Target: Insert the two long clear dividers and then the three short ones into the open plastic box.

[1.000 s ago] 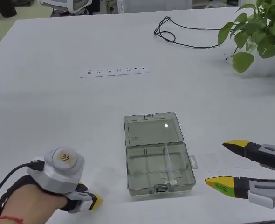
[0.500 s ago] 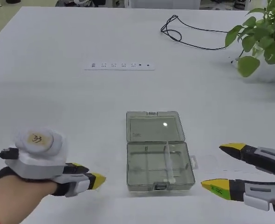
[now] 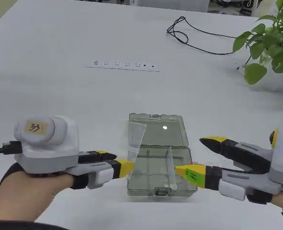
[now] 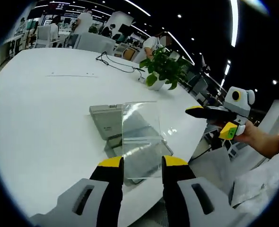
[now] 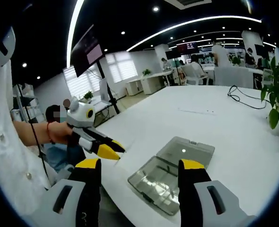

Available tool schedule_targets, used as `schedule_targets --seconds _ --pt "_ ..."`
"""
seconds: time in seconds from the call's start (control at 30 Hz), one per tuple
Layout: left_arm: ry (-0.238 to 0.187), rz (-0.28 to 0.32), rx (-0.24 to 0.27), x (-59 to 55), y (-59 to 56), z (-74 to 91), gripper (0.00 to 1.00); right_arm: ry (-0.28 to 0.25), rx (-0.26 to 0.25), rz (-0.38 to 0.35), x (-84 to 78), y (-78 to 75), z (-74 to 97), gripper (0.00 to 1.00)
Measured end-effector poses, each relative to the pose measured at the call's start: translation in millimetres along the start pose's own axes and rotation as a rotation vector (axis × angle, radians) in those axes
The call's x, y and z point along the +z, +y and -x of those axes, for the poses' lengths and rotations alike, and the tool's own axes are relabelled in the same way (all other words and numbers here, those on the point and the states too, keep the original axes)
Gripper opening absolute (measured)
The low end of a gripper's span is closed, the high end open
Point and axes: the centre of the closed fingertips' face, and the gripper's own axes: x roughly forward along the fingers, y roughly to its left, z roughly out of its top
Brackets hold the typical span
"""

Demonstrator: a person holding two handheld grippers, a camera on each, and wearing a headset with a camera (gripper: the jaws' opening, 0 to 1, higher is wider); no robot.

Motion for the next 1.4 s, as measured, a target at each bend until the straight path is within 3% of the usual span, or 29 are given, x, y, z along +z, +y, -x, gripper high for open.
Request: schedule_targets --seconds 0.2,0.43,0.8,1.23,1.4 --pt "-0.039 0.004 -0.047 11.2 -19.3 -6.9 0.30 -0.032 -0.016 -0.035 13.5 9.2 -17.5 0.54" --pt "-0.050 -0.022 -0.079 16.3 -31.9 -12.7 0.30 -0.016 -0.047 -0.104 7.9 4.3 -25.2 0.30" --pt "-0.052 -0.075 -0.102 23.3 -40.2 -15.1 0.30 0.003 -0.079 -0.165 3.0 1.2 -32.8 0.19" --pt "-0.049 -0.104 -0.096 24.0 -41.1 -15.5 0.30 0.019 -0.090 -0.207 -0.3 1.8 -36.4 0.08" --pt "-0.051 -0.093 -0.088 22.4 -40.7 -17.0 0.30 0.025 -0.142 -0.246 -2.4 -0.8 -36.5 0.07"
